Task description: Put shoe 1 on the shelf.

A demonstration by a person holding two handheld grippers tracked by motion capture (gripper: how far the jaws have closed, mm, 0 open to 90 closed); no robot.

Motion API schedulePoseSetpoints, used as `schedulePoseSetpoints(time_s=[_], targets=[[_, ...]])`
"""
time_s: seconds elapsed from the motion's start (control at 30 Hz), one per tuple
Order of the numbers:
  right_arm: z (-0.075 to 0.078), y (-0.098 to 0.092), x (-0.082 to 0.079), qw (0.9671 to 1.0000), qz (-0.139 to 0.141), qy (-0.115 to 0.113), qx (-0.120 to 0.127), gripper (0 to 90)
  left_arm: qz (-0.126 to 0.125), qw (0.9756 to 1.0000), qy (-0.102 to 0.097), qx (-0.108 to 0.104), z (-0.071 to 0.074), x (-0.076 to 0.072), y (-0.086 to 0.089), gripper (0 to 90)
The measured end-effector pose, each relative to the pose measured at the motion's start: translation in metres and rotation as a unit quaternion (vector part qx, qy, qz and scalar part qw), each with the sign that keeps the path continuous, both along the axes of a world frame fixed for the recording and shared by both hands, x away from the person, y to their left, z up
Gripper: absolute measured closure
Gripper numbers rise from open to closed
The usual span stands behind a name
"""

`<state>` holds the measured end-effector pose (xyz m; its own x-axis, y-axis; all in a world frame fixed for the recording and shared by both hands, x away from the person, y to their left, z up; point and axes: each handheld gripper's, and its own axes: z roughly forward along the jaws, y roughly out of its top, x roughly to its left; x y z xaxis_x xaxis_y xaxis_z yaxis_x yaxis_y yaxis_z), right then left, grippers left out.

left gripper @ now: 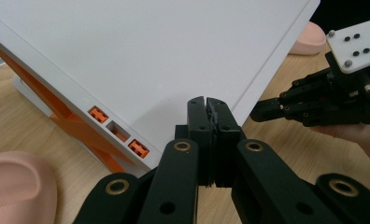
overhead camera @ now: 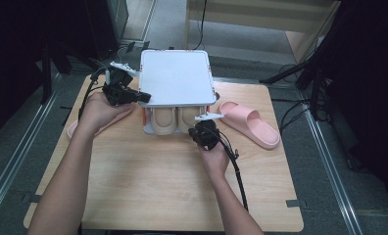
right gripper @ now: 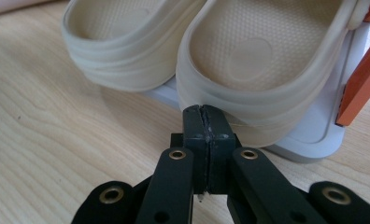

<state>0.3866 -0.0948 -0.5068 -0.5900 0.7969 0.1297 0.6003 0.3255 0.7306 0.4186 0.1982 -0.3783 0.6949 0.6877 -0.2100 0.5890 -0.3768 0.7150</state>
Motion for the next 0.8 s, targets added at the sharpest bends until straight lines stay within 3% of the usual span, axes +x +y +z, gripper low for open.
schedulePoseSetpoints(time_s=[0.27,0.43,0.53,0.63,0.8], targets=[[0.014,-0.024,-0.017,0.9998,0.010,-0.007,0.013,85.7,0.010,0.9999,0.006,-0.010,0.001,-0.001,0.001,82.7],[0.027,-0.040,-0.034,0.9989,0.040,0.017,0.020,75.4,0.023,0.9995,0.016,-0.009,0.005,-0.006,0.005,63.6],[0.035,-0.048,-0.044,0.9975,0.059,0.031,0.023,67.8,0.032,0.9994,0.009,-0.011,0.011,-0.012,0.008,55.9],[0.041,-0.057,-0.058,0.9965,0.082,0.010,0.015,62.4,0.039,0.9992,-0.002,-0.008,0.015,-0.020,0.012,50.6],[0.046,-0.074,-0.075,0.9956,0.094,0.006,0.005,57.1,0.056,0.9984,-0.007,-0.006,0.018,-0.030,0.023,45.2]])
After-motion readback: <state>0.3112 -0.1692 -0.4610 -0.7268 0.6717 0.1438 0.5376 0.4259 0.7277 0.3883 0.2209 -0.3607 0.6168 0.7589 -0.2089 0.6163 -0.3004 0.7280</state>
